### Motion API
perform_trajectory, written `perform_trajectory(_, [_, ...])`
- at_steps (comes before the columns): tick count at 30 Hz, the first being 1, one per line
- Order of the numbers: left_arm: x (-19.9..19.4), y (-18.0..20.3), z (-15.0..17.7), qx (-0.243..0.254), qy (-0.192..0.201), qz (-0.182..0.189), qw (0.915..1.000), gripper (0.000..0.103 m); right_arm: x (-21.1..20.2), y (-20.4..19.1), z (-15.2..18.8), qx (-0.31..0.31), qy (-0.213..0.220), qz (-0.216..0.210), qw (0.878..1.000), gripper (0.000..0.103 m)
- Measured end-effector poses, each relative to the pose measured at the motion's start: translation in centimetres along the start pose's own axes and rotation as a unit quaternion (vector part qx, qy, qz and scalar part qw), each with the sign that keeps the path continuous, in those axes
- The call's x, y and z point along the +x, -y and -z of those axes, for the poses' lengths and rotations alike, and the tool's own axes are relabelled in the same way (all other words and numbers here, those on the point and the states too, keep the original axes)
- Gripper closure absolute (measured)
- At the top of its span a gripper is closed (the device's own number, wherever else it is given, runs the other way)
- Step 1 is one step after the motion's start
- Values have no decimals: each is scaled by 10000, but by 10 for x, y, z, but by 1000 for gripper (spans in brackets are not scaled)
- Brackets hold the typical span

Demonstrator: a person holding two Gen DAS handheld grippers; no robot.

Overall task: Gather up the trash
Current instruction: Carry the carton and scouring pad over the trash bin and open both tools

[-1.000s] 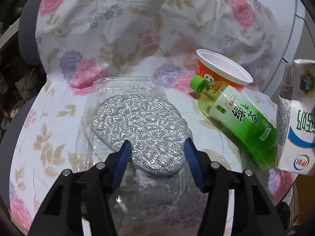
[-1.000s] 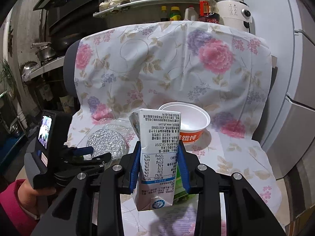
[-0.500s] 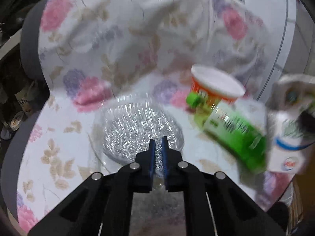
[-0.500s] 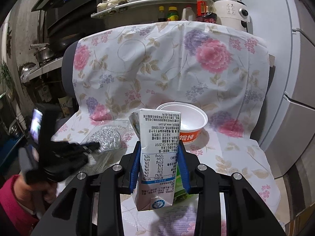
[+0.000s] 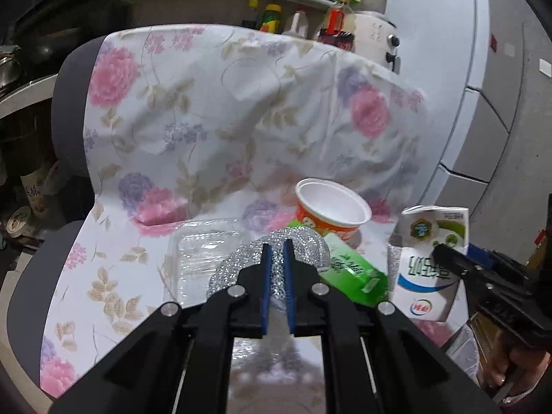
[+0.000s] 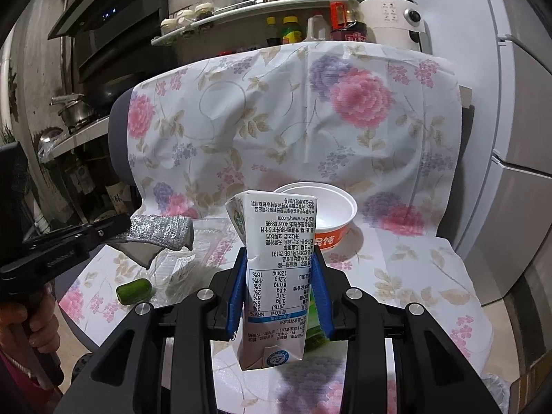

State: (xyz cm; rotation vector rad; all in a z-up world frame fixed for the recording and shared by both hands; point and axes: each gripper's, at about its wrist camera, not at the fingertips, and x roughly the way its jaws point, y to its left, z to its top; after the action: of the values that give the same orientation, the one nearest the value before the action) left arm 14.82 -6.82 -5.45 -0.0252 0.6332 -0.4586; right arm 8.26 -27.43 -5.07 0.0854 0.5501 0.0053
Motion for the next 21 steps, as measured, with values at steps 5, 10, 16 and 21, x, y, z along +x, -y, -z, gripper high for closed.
perform_trajectory(5, [-14,32,-1,254,134,206,9994,97,-17,11,1,77,121,149,9998,67])
perform_trajectory(10, [-18,73,7,586,182,438,9972,97,-41,34,10,197,178,391,9989,67])
perform_trajectory(16, [-18,124,20,887,128,981,9911,97,-88,79,36,490,208,924,9943,67])
perform_trajectory(21, [-19,182,38,1239,105,1615,9790,97,-134,119,64,793,219,1521,9849,67])
